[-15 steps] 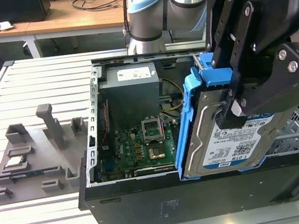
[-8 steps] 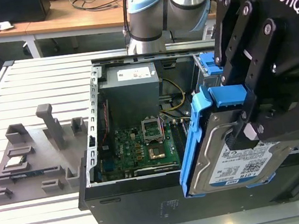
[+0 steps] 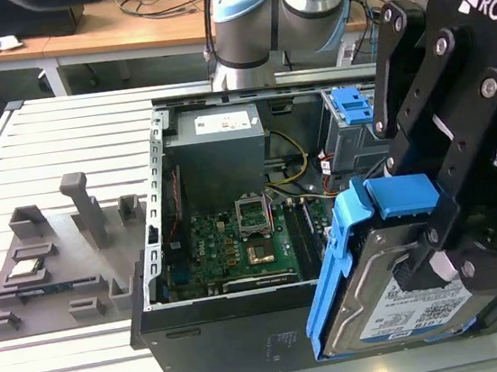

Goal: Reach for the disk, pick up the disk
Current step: 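Pick up the disk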

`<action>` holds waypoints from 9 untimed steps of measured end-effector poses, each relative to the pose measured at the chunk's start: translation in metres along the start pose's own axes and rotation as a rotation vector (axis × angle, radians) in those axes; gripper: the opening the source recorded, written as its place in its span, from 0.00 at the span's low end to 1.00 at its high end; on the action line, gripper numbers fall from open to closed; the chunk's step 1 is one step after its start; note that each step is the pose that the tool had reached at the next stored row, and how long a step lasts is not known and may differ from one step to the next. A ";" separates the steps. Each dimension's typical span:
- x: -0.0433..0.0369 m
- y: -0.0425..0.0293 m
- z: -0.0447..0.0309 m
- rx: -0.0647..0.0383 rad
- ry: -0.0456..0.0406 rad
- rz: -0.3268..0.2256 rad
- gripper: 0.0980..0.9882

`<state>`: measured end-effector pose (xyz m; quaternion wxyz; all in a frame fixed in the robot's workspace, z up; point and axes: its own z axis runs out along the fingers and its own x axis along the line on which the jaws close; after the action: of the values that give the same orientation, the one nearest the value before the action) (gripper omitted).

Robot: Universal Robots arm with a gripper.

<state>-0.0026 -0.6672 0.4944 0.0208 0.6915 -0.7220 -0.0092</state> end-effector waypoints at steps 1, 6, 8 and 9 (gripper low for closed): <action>0.0032 -0.0001 0.0001 0.000 -0.0002 0.000 0.30; 0.0161 -0.0007 0.0003 0.000 0.0000 0.000 0.30; 0.0230 -0.0010 0.0004 0.000 0.0002 0.000 0.30; 0.0262 -0.0011 0.0005 0.000 0.0000 0.000 0.30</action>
<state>-0.0026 -0.6935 0.4943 0.0207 0.6915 -0.7220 -0.0092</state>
